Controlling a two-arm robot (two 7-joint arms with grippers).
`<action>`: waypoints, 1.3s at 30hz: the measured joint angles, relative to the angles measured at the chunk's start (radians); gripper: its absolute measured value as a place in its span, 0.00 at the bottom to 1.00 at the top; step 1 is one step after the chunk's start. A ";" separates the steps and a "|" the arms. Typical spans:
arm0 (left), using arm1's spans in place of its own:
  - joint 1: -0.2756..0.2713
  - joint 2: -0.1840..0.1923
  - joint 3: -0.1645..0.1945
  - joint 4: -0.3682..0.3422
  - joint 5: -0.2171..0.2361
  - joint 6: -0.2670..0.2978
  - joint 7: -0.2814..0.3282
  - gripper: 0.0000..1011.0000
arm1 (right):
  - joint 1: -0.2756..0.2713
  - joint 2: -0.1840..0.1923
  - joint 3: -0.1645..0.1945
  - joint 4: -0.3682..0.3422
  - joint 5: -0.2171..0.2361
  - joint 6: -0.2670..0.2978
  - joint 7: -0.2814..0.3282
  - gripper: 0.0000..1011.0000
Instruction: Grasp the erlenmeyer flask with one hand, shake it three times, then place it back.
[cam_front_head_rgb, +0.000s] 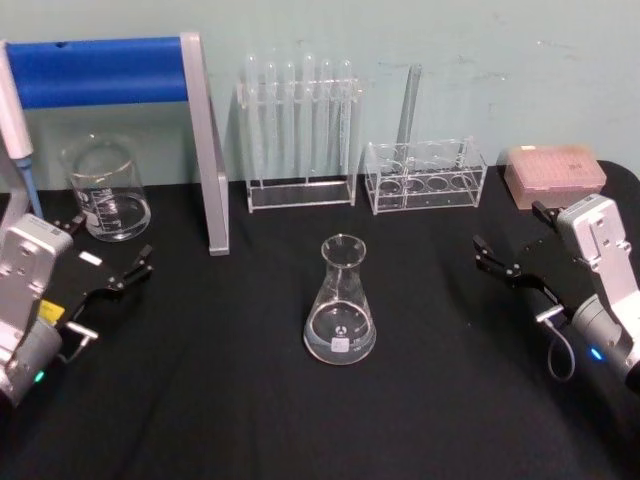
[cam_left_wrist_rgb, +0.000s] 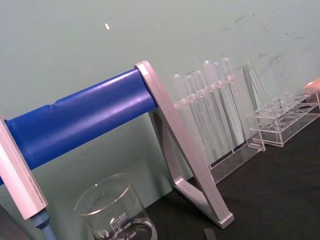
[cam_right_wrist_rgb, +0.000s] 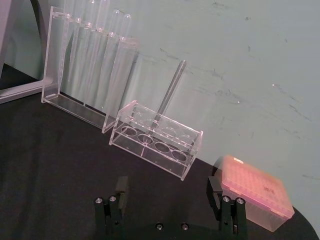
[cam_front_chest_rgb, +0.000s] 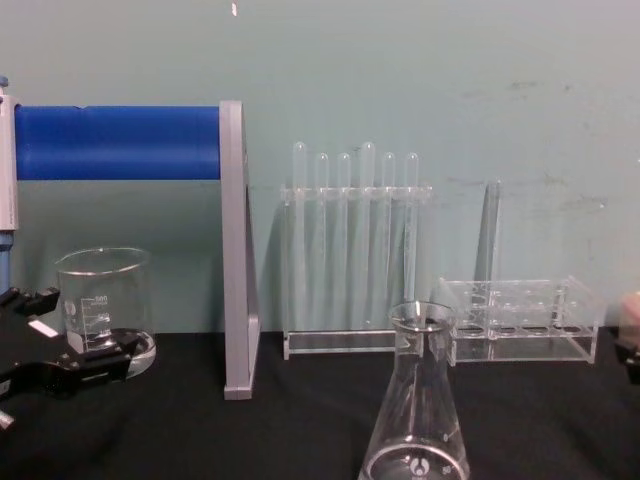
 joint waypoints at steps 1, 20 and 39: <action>0.000 0.000 0.000 0.000 0.000 0.000 0.000 0.99 | 0.000 0.000 0.000 0.000 0.000 0.000 0.000 0.99; 0.000 0.000 0.000 0.000 0.000 0.000 0.000 0.99 | -0.046 -0.004 0.038 -0.053 0.052 -0.010 0.079 0.99; 0.000 0.000 0.000 0.000 0.000 0.000 0.000 0.99 | -0.088 -0.050 0.028 -0.124 0.241 0.006 0.386 0.99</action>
